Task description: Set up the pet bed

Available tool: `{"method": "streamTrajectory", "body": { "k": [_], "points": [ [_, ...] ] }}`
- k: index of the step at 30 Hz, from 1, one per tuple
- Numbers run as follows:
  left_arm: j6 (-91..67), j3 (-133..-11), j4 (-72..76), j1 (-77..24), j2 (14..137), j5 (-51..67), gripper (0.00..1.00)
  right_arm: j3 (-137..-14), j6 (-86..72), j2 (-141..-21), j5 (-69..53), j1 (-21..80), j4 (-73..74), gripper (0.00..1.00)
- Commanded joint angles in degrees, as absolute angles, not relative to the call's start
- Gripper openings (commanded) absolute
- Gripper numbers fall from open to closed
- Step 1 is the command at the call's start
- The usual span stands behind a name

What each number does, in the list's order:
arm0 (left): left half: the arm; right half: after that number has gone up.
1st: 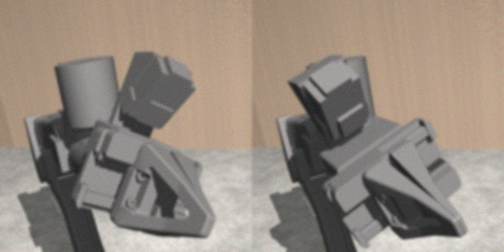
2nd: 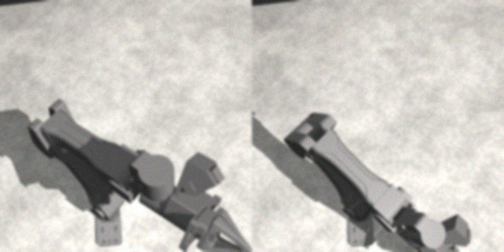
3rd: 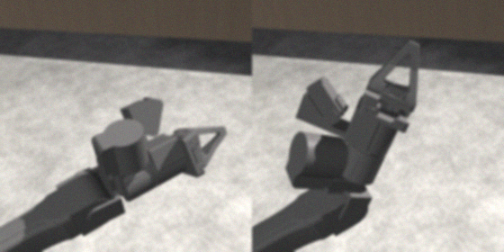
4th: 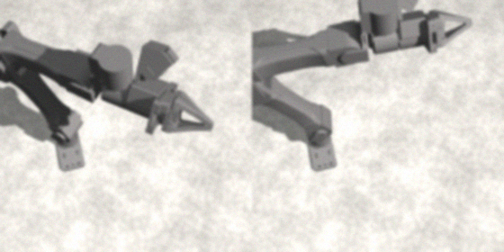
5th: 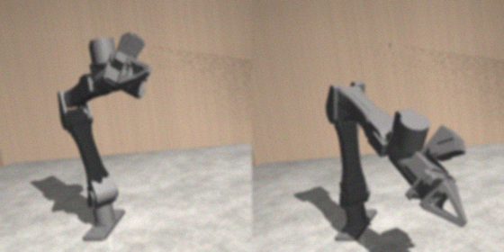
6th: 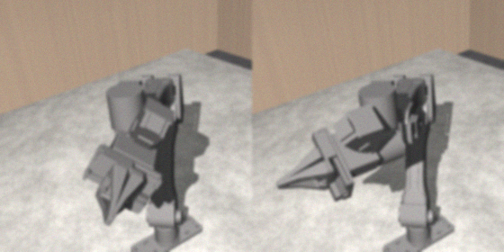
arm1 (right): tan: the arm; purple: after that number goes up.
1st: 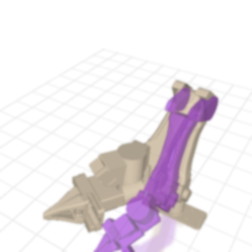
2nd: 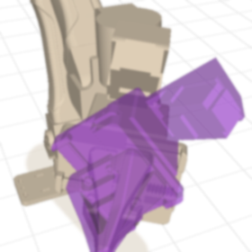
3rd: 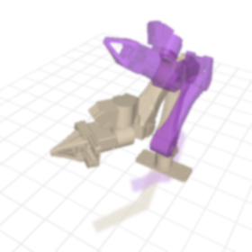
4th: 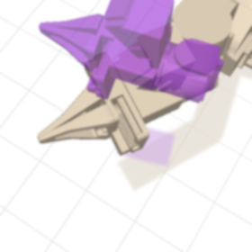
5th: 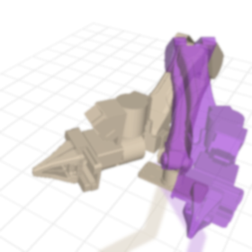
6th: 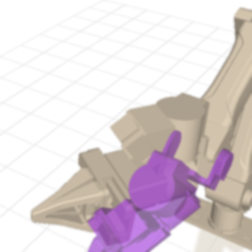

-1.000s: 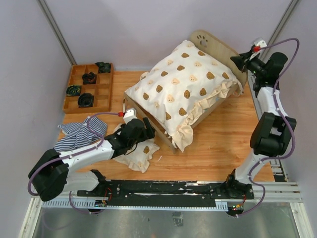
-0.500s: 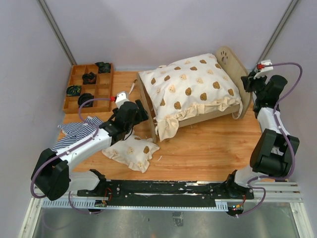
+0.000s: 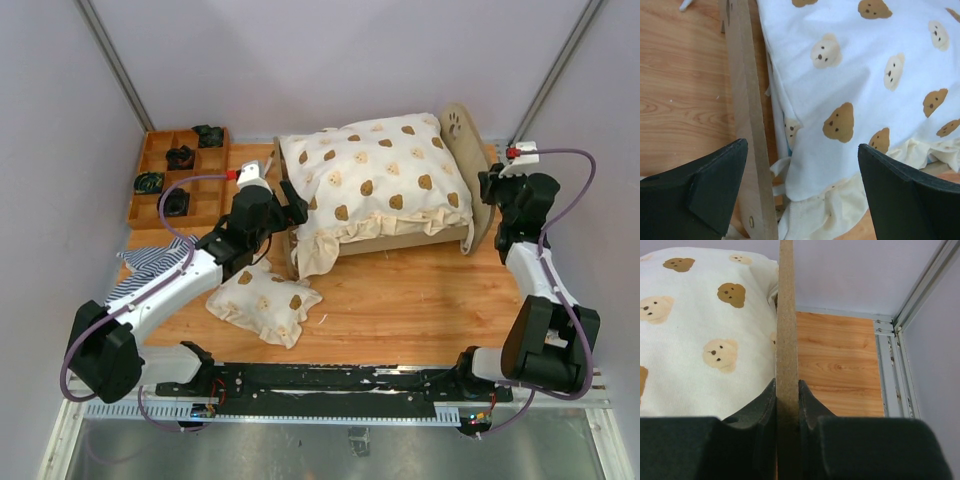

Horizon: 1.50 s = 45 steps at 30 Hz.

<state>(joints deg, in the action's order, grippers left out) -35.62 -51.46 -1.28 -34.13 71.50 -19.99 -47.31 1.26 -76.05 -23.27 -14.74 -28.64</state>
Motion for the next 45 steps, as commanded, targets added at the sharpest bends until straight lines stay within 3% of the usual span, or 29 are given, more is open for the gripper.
{"method": "streamTrajectory", "body": {
  "k": [1,11,13,17,26,31,36,40,45],
  "points": [
    [-32.0,-53.7,-4.8,-33.7,71.5,-18.6,0.95,-47.7,2.8,-73.5,-12.0,-11.8,-33.2,0.00],
    [-28.8,-50.5,-10.3,-33.7,66.7,-15.2,0.92,-45.3,5.9,-73.4,-2.3,-11.2,-33.0,0.02],
    [-28.3,-49.1,-8.5,-33.7,65.8,-13.1,0.90,-45.5,6.9,-73.7,-2.1,-11.3,-33.0,0.13],
    [-29.4,-48.4,-8.0,-33.7,66.6,-11.5,0.86,-50.4,6.0,-73.1,-2.0,-11.5,-23.2,0.43],
    [-30.6,-45.5,-3.6,-33.2,67.9,-5.9,0.74,-61.6,0.1,-72.2,-5.2,-11.3,-0.2,0.56],
    [-29.4,-44.2,0.4,-33.2,70.0,-4.3,0.71,-64.5,-10.1,-67.3,-4.0,-10.8,9.5,0.57],
    [-29.8,-45.2,2.4,-33.2,72.2,1.8,0.58,-62.3,-17.4,-61.4,-12.4,-6.1,11.8,0.51],
    [-31.2,-45.9,0.4,-33.2,71.2,2.0,0.59,-59.5,-11.3,-58.4,-9.5,5.2,10.9,0.53],
    [-31.5,-46.2,-3.8,-33.2,66.4,-2.5,0.71,-49.8,1.7,-56.5,-14.0,18.8,-2.3,0.55]
  ]
}}
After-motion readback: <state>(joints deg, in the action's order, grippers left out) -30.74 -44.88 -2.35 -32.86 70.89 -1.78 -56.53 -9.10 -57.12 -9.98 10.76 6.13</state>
